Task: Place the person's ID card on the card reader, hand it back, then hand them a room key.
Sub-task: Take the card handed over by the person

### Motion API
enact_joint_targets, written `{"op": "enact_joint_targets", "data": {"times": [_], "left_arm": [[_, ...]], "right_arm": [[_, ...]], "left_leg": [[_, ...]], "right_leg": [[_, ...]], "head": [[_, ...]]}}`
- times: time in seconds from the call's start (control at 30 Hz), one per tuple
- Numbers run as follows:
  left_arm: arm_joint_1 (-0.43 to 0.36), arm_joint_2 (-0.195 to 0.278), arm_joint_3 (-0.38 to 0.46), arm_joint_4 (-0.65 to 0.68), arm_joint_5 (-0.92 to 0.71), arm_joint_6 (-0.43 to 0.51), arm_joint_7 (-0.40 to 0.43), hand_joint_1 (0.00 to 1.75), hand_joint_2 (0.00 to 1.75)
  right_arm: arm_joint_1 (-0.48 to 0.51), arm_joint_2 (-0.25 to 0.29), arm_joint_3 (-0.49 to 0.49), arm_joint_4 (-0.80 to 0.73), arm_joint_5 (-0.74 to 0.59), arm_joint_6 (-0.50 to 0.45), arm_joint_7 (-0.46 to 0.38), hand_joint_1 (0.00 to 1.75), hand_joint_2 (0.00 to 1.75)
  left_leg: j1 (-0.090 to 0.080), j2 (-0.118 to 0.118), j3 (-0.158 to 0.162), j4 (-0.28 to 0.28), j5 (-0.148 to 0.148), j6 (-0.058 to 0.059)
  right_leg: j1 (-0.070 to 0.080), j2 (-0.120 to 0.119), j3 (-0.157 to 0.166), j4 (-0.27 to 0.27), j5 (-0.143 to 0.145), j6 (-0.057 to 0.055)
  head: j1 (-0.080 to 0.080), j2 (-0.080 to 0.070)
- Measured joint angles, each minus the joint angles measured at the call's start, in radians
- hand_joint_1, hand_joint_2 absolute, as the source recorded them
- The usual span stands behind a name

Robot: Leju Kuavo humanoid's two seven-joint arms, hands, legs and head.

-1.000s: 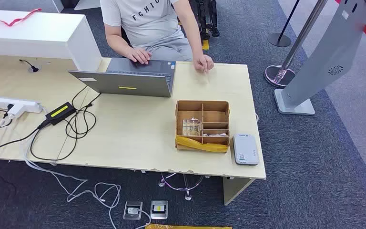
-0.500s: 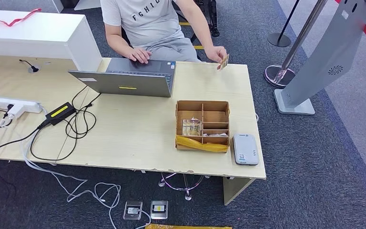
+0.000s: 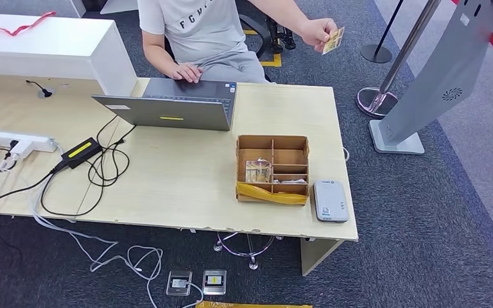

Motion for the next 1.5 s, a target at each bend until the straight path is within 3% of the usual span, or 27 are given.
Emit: {"op": "enact_joint_targets", "data": {"times": [0.03, 0.1, 0.17, 0.23, 0.3, 0.37, 0.53, 0.73, 1.0, 1.17, 1.33, 1.5], "left_arm": [[0.0, 0.0, 0.0, 0.0, 0.0, -0.003, 0.0, 0.0, 0.0], [0.0, 0.0, 0.0, 0.0, 0.0, -0.007, -0.001, 0.0, 0.0], [0.0, 0.0, 0.0, 0.0, 0.0, -0.011, -0.002, 0.0, 0.0], [-0.001, 0.0, -0.002, 0.0, -0.001, -0.015, -0.002, 0.0, 0.0], [-0.002, 0.0, -0.007, 0.0, -0.001, -0.018, -0.002, 0.0, 0.0], [-0.003, 0.0, -0.013, 0.0, -0.001, -0.019, -0.004, 0.0, 0.0], [-0.007, 0.0, -0.019, 0.0, -0.004, -0.021, -0.011, 0.0, 0.0], [-0.006, 0.0, -0.026, 0.0, -0.008, -0.027, -0.008, 0.0, 0.0], [-0.009, -0.002, -0.046, 0.0, -0.012, -0.037, 0.004, 0.0, 0.0], [-0.009, 0.0, -0.059, 0.0, -0.02, -0.043, 0.033, 0.0, 0.0], [-0.014, 0.006, -0.08, 0.0, -0.042, -0.062, 0.014, 0.0, 0.0], [-0.016, 0.018, -0.099, 0.0, -0.057, -0.078, -0.029, 0.0, 0.0]], "right_arm": [[0.002, -0.005, -0.005, -0.004, -0.001, -0.003, -0.011, 0.0, 0.0], [0.01, -0.026, -0.023, -0.018, 0.025, -0.008, -0.026, 0.0, 0.87], [0.026, -0.068, -0.063, -0.051, 0.154, -0.01, 0.009, 0.0, 1.75], [0.056, -0.122, -0.149, -0.124, 0.427, -0.011, 0.144, 0.0, 1.75], [0.097, -0.167, -0.273, -0.245, 0.762, -0.009, 0.337, 0.0, 1.75], [0.118, -0.201, -0.392, -0.387, 1.0, -0.002, 0.483, 0.0, 1.75], [0.075, -0.276, -0.586, -0.691, 1.219, 0.044, 0.635, 0.0, 1.75], [-0.034, -0.302, -0.656, -0.965, 1.341, 0.088, 0.695, 0.0, 1.75], [-0.305, -0.279, -0.553, -1.146, 1.418, 0.103, 0.731, 0.0, 1.75], [-0.475, -0.259, -0.437, -1.198, 1.456, 0.189, 0.706, 0.0, 1.75], [-0.642, -0.164, -0.235, -1.225, 1.564, 0.328, 0.661, 0.0, 1.75], [-0.702, -0.055, -0.053, -1.232, 1.698, 0.388, 0.677, 0.0, 1.75]], "left_leg": [[0.0, 0.0, 0.0, 0.0, 0.0, 0.0], [0.0, 0.0, 0.0, 0.0, 0.0, 0.0], [-0.001, -0.001, -0.002, 0.0, 0.0, 0.0], [-0.002, -0.002, -0.003, 0.0, 0.0, 0.001], [-0.001, -0.003, -0.004, 0.0, 0.0, 0.002], [-0.002, -0.002, -0.004, 0.0, 0.0, 0.002], [-0.003, -0.003, -0.004, 0.0, 0.003, 0.004], [-0.003, -0.006, -0.005, 0.0, 0.005, 0.004], [-0.003, -0.006, -0.006, 0.0, 0.006, 0.004], [-0.003, -0.005, -0.01, 0.0, 0.006, 0.004], [-0.001, -0.007, -0.009, 0.0, 0.008, 0.002], [0.001, -0.011, -0.01, 0.0, 0.009, 0.0]], "right_leg": [[0.0, 0.0, 0.0, 0.0, 0.0, 0.0], [0.0, 0.0, 0.0, 0.0, 0.0, 0.0], [-0.001, -0.001, 0.001, 0.0, 0.0, 0.0], [-0.002, -0.003, 0.002, 0.0, 0.0, 0.0], [-0.001, -0.004, 0.003, 0.0, 0.0, 0.001], [-0.002, -0.002, 0.002, 0.0, 0.001, 0.002], [-0.003, -0.003, 0.001, 0.001, 0.002, 0.003], [-0.003, -0.006, 0.0, 0.002, 0.002, 0.003], [-0.003, -0.006, -0.003, 0.003, 0.003, 0.002], [-0.003, -0.005, -0.005, 0.004, 0.003, 0.002], [-0.001, -0.006, -0.006, 0.004, 0.003, 0.002], [0.0, -0.009, -0.006, 0.004, 0.003, 0.002]], "head": [[0.0, 0.0], [0.0, 0.0], [0.0, 0.0], [0.0, 0.0], [0.001, 0.0], [0.0, 0.0], [0.0, 0.0], [0.0, 0.0], [0.0, 0.0], [0.0, 0.0], [0.0, 0.0], [0.0, 0.0]]}}
